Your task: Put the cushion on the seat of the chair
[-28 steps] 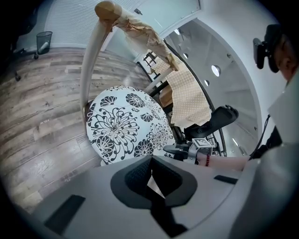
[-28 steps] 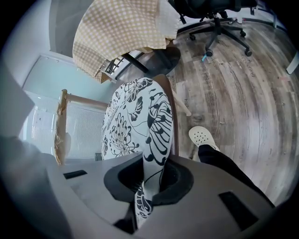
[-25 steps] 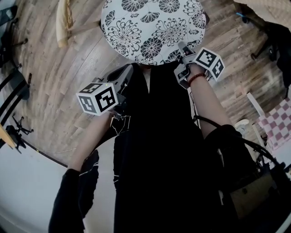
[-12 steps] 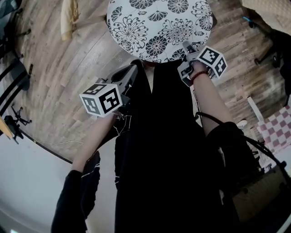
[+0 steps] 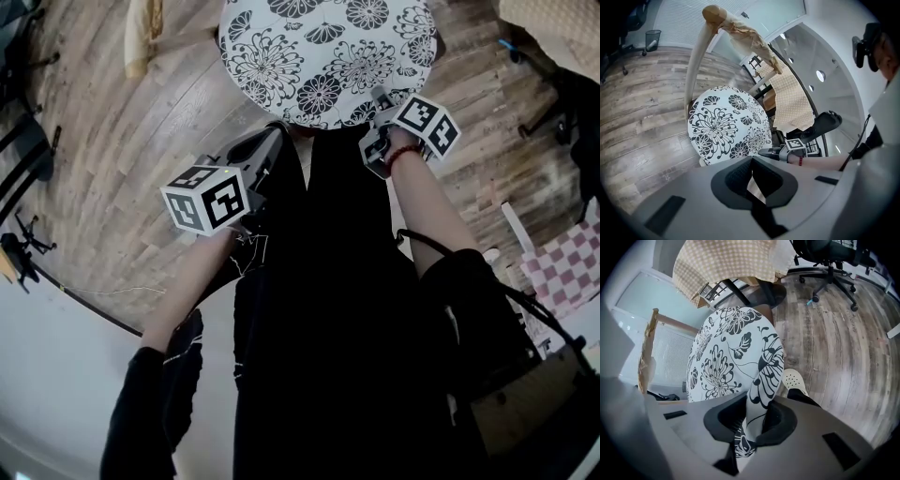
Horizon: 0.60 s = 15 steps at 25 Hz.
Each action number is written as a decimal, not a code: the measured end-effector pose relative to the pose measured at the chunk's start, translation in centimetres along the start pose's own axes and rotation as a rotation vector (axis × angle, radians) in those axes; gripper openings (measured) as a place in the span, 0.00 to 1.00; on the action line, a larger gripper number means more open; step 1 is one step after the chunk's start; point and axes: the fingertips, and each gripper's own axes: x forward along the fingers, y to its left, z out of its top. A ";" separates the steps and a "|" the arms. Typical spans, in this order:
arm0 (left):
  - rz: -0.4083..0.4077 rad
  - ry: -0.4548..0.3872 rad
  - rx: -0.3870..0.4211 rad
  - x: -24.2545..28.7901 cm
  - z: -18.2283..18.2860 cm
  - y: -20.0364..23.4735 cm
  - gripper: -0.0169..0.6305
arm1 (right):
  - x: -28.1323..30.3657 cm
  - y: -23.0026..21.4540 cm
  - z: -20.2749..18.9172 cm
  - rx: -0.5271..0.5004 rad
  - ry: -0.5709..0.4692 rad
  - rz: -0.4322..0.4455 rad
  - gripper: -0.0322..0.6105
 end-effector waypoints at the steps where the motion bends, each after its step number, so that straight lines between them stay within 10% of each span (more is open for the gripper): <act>1: 0.000 -0.004 0.001 -0.1 0.1 0.0 0.05 | 0.0 -0.1 0.0 -0.004 0.005 -0.012 0.10; 15: 0.008 -0.131 0.085 -5.9 3.5 -0.3 0.05 | -5.3 -1.4 1.2 -0.068 -0.134 -0.272 0.39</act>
